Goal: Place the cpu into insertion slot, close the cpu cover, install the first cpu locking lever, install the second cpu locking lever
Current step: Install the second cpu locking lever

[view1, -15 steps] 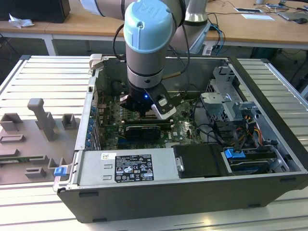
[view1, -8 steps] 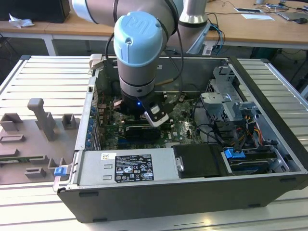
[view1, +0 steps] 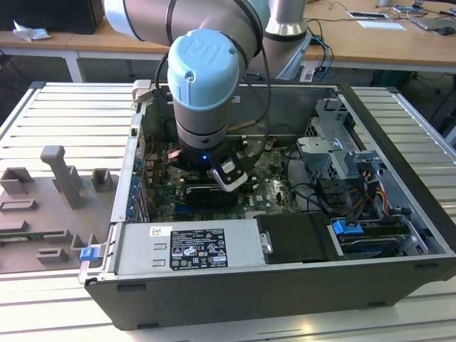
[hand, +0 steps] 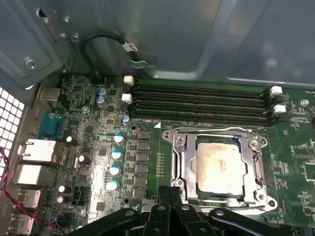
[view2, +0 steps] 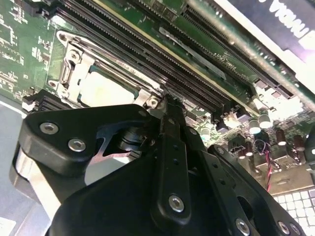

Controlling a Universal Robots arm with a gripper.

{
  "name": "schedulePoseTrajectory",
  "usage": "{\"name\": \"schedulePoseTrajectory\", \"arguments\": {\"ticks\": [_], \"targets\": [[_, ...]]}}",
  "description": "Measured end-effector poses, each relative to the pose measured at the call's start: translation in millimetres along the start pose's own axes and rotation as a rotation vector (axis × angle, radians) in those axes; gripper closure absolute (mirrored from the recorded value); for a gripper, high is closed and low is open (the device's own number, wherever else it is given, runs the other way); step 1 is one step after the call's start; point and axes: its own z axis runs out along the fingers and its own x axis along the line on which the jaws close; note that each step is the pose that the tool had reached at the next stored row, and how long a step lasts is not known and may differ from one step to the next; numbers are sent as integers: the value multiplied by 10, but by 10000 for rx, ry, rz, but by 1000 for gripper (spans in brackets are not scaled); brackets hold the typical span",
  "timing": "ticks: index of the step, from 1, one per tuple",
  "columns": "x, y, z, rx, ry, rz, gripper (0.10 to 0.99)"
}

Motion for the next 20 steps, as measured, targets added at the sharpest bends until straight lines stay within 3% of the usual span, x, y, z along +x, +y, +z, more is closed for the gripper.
{"name": "schedulePoseTrajectory", "arguments": {"ticks": [4, 8, 11, 20], "targets": [[12, -7, 24, -128, -11, 0, 980], [15, -11, 31, -176, -12, 4, 980], [40, -3, 13, -174, -60, -17, 980], [39, 35, -82, -175, -65, -18, 980]]}}
